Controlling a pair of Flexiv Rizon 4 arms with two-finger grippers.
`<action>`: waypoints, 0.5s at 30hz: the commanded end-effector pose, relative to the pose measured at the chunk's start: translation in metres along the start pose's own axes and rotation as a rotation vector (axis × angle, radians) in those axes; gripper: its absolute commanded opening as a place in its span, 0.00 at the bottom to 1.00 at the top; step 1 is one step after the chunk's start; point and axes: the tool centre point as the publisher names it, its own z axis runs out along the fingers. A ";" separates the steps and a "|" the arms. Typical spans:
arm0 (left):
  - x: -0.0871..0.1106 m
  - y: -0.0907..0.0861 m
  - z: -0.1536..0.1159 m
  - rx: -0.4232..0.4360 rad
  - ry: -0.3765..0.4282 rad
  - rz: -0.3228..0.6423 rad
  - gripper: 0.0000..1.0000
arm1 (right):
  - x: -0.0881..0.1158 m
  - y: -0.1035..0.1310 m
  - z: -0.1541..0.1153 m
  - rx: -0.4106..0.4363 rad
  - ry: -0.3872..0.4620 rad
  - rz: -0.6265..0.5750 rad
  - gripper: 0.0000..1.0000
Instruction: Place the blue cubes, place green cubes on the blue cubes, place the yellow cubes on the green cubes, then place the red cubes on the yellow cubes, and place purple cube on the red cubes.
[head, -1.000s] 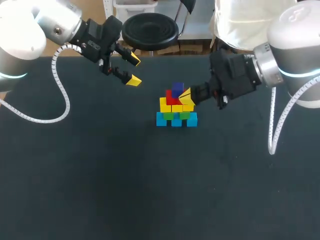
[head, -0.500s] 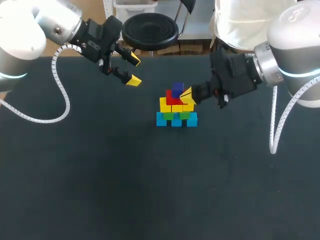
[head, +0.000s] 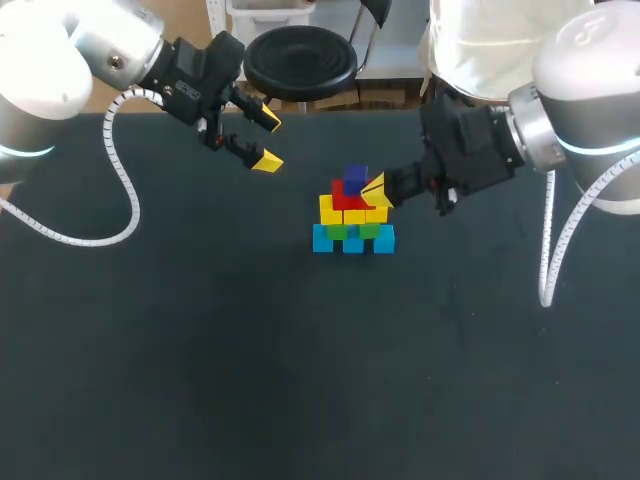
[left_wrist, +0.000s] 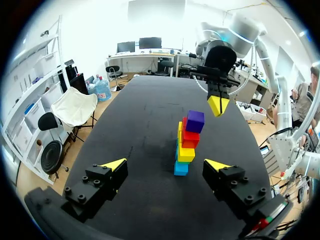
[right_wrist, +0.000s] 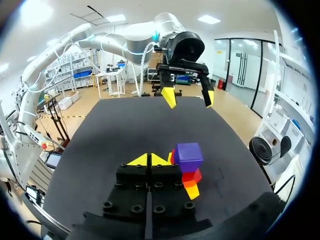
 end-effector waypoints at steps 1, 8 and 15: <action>0.000 0.001 0.000 0.002 0.002 0.001 1.00 | 0.000 -0.002 0.000 0.002 0.002 0.002 0.00; 0.000 0.001 0.000 0.002 0.002 0.001 1.00 | 0.001 -0.005 0.001 0.003 0.000 -0.002 0.00; 0.000 0.001 0.000 0.002 0.002 0.001 1.00 | 0.002 -0.007 0.000 0.008 -0.001 0.000 0.00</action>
